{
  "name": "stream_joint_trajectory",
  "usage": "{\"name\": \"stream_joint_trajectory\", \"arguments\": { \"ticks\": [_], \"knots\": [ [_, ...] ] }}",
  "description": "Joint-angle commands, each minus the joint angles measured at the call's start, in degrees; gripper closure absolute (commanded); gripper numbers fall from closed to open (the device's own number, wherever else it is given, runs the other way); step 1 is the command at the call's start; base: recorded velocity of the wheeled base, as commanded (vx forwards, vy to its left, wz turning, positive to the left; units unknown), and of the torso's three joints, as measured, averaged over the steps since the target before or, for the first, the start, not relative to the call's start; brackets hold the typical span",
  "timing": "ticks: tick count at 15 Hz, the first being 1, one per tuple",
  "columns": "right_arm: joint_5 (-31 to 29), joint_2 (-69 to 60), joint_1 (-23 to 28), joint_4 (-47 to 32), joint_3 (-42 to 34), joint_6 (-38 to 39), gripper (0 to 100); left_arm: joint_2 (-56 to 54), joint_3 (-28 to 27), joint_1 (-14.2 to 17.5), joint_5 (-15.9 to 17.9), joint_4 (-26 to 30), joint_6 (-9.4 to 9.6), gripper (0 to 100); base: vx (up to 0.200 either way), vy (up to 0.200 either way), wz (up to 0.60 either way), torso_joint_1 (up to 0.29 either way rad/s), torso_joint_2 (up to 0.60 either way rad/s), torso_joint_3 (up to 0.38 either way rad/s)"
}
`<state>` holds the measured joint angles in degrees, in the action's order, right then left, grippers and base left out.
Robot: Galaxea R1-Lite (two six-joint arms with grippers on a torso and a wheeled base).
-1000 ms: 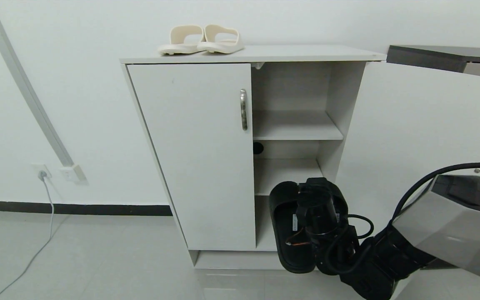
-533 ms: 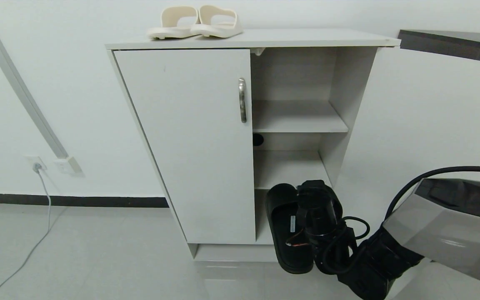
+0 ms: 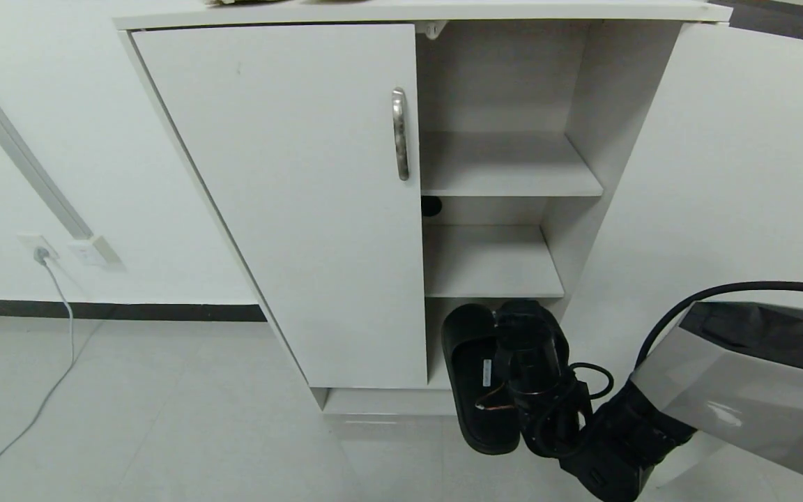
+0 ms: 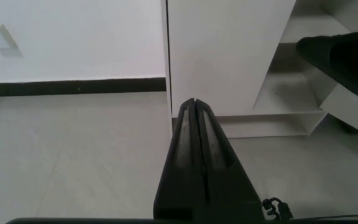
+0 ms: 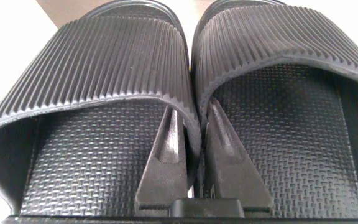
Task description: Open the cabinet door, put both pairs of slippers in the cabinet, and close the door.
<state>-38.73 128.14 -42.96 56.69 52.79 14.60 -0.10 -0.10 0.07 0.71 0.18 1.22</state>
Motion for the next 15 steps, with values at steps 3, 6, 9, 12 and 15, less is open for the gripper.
{"name": "stream_joint_trajectory", "arguments": {
  "ticks": [3, 6, 9, 12, 15],
  "knots": [
    [-0.38, 1.50, 0.42, 10.20, -2.16, -5.11, 100, 0.10, 0.01, 0.01, 0.00, -0.01, -0.08, 100, 0.000, 0.000, 0.00, 0.004, 0.00, -0.040],
    [-0.38, 3.17, 1.83, 17.49, -2.86, -9.07, 100, 0.10, 0.01, 0.01, 0.00, -0.01, -0.08, 100, 0.000, 0.000, 0.00, 0.000, 0.00, 0.000],
    [-0.29, 3.44, 2.35, 17.49, -2.86, -9.07, 100, 0.10, 0.01, 0.01, 0.00, -0.01, -0.08, 100, 0.000, 0.000, 0.00, 0.000, 0.00, 0.000],
    [-0.38, 3.35, 2.71, 17.67, -2.86, -9.16, 100, 0.10, 0.01, 0.01, 0.00, -0.01, -0.08, 100, 0.000, 0.000, 0.00, 0.000, 0.00, 0.000],
    [-0.38, 3.35, 2.71, 17.67, -3.21, -9.42, 100, 0.10, 0.01, 0.01, 0.00, -0.01, -0.08, 100, 0.200, 0.000, 0.00, -0.004, 0.00, 0.001]
  ]
}}
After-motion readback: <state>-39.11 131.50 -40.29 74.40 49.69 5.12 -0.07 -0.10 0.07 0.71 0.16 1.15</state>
